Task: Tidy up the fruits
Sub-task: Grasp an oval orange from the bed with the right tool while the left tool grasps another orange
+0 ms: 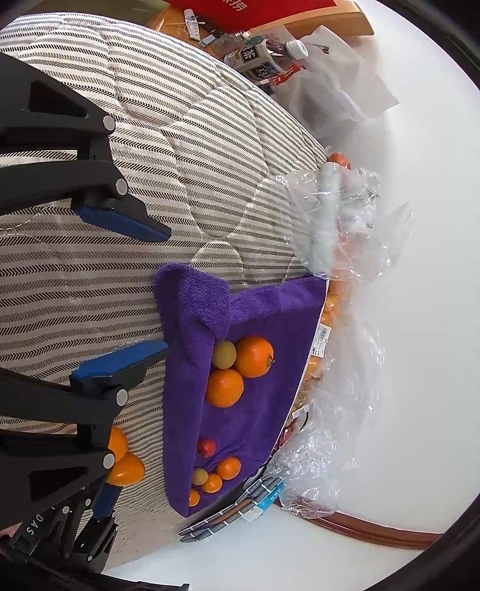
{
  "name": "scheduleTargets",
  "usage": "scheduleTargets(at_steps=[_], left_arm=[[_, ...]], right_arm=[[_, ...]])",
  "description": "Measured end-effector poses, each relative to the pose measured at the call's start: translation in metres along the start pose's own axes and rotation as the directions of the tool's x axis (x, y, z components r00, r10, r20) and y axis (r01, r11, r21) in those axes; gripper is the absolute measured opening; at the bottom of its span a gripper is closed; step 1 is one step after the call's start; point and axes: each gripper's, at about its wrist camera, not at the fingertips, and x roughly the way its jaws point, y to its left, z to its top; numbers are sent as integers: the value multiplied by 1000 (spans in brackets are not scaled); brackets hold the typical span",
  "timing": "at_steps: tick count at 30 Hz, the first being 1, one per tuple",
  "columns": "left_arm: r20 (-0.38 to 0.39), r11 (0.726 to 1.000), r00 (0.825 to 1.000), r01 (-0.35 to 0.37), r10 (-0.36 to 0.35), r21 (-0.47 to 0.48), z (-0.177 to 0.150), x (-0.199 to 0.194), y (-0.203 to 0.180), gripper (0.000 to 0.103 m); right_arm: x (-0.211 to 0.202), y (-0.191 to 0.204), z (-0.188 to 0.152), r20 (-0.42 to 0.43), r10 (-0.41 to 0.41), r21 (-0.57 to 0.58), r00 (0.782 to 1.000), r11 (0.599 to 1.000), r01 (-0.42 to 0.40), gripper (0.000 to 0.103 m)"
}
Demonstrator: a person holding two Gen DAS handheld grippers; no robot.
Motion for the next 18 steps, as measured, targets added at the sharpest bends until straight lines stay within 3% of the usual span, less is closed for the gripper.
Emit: scheduleTargets(at_steps=[4, 7, 8, 9, 15, 18], left_arm=[[-17, 994, 995, 96, -95, 44, -2, -1, -13, 54], [-50, 973, 975, 220, -217, 67, -5, -4, -33, 54], [-61, 968, 969, 244, -240, 61, -7, -4, -39, 54], [-77, 962, 962, 268, -263, 60, -9, -3, -47, 54], [-146, 956, 959, 261, -242, 134, -23, 7, -91, 54], [-174, 959, 960, 245, -219, 145, -26, 15, -100, 53]], right_arm=[[-15, -21, -3, 22, -8, 53, 1000, 999, 6, 29], [-31, -39, -6, 40, -35, 72, 999, 997, 32, 27], [-35, -44, -6, 45, -46, 75, 998, 996, 42, 19], [-41, -50, -8, 50, -52, 81, 997, 996, 48, 18], [-49, -82, -20, 55, -66, 104, 996, 993, 60, 17], [-49, -92, -22, 50, -27, 129, 998, 991, 20, 18]])
